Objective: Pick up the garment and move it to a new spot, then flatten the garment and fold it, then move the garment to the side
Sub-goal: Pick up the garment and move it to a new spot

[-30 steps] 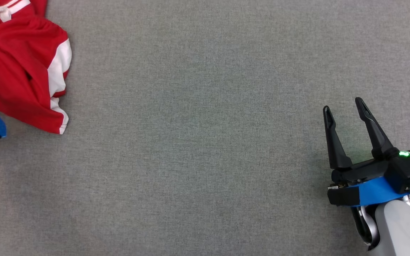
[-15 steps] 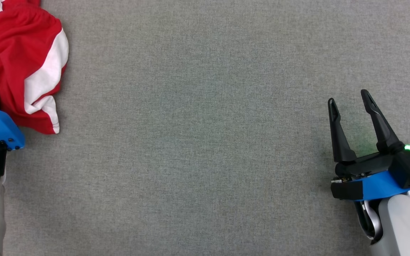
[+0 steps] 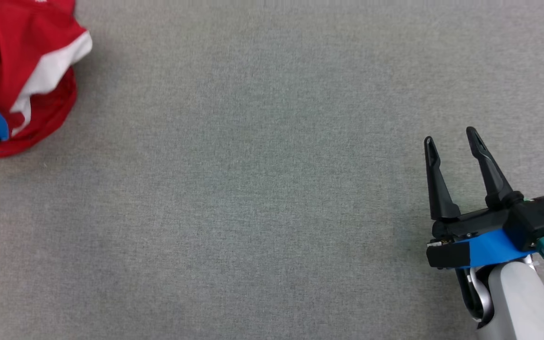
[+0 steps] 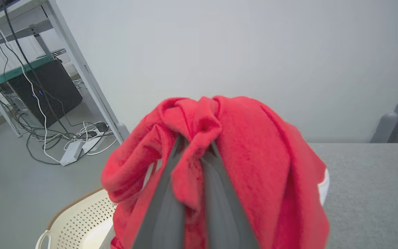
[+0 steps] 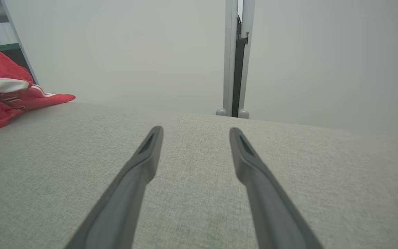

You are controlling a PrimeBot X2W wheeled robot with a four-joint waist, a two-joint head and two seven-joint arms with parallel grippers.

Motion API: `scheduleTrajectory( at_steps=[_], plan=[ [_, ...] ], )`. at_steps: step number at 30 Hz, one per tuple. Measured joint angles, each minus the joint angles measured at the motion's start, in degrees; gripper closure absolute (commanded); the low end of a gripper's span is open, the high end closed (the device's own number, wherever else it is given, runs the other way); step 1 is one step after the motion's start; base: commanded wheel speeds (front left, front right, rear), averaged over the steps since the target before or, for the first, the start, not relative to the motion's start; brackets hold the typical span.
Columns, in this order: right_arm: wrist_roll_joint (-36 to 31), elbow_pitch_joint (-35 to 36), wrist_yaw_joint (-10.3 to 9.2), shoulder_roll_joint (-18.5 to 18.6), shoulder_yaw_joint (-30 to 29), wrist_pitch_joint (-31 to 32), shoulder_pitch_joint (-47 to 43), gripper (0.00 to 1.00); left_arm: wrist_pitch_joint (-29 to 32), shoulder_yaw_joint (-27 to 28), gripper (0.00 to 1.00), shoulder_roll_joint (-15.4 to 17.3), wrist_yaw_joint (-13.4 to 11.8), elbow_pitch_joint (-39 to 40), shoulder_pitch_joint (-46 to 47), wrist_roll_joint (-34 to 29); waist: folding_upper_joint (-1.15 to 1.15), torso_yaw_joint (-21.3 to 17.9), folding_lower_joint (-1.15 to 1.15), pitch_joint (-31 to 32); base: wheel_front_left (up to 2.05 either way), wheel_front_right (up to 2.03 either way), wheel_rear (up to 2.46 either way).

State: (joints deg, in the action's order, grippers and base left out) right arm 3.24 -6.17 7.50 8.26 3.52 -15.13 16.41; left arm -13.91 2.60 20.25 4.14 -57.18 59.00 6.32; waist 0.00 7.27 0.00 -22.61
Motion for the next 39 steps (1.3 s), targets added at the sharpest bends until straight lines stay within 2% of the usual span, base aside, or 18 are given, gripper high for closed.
scheduleTrajectory(
  at_steps=[4, 12, 19, 21, 25, 29, 32, 39],
  plan=[
    [0.4, -0.8, 0.00, -1.1, 0.0, 0.0, -0.2, 0.00, -0.6, -1.6, 1.00, -0.4, 0.0, 5.1, 2.3, -0.8, 0.00, -1.0, 0.00, 2.4, 0.00, 0.00, 0.00],
    [1.1, -1.9, 0.00, -3.3, -0.2, 0.0, -1.1, 0.00, -0.3, -6.4, 1.00, -3.5, 0.9, 17.5, 5.6, -2.4, 0.00, -4.9, 0.00, 6.0, 0.00, 0.00, 0.00],
    [1.8, -2.4, 0.00, -4.5, -0.4, 0.0, -1.7, 0.00, 2.7, -10.6, 1.00, -6.1, 1.8, 27.3, 6.3, -2.9, 0.00, -9.4, 0.00, 8.1, 0.00, 0.00, 0.00],
    [2.0, -2.7, 0.00, -4.8, -0.6, 0.0, -2.3, 0.00, 4.4, -12.7, 1.00, -7.9, 2.2, 32.4, 6.6, -2.8, 0.00, -12.1, -0.01, 9.0, 0.00, 0.00, 0.00],
    [2.4, -2.8, 0.00, -5.1, -0.9, 0.0, -2.5, 0.00, 6.5, -15.3, 1.00, -10.0, 2.6, 36.8, 6.9, -1.8, 0.00, -15.6, -0.01, 9.9, 0.00, 0.00, 0.00],
    [2.8, -2.8, 0.00, -5.2, -1.2, 0.0, -2.6, 0.00, 7.4, -16.6, 1.00, -11.6, 2.6, 38.0, 6.2, -0.7, 0.00, -18.3, -0.01, 10.2, 0.00, 0.00, 0.00],
    [4.0, -2.6, 0.00, -5.2, -1.2, 0.0, -2.7, 0.00, 7.6, -18.4, 1.00, -13.3, 2.6, 36.9, 1.9, 0.1, 0.00, -20.9, -0.01, 9.9, 0.00, 0.00, 0.00],
    [4.4, -2.5, 0.00, -5.2, -1.5, 0.0, -2.7, 0.00, 6.3, -21.6, 1.00, -15.2, 2.5, 32.2, -7.3, 1.4, 0.00, -21.9, 0.00, 8.8, 0.00, 0.00, 0.00]
  ],
)
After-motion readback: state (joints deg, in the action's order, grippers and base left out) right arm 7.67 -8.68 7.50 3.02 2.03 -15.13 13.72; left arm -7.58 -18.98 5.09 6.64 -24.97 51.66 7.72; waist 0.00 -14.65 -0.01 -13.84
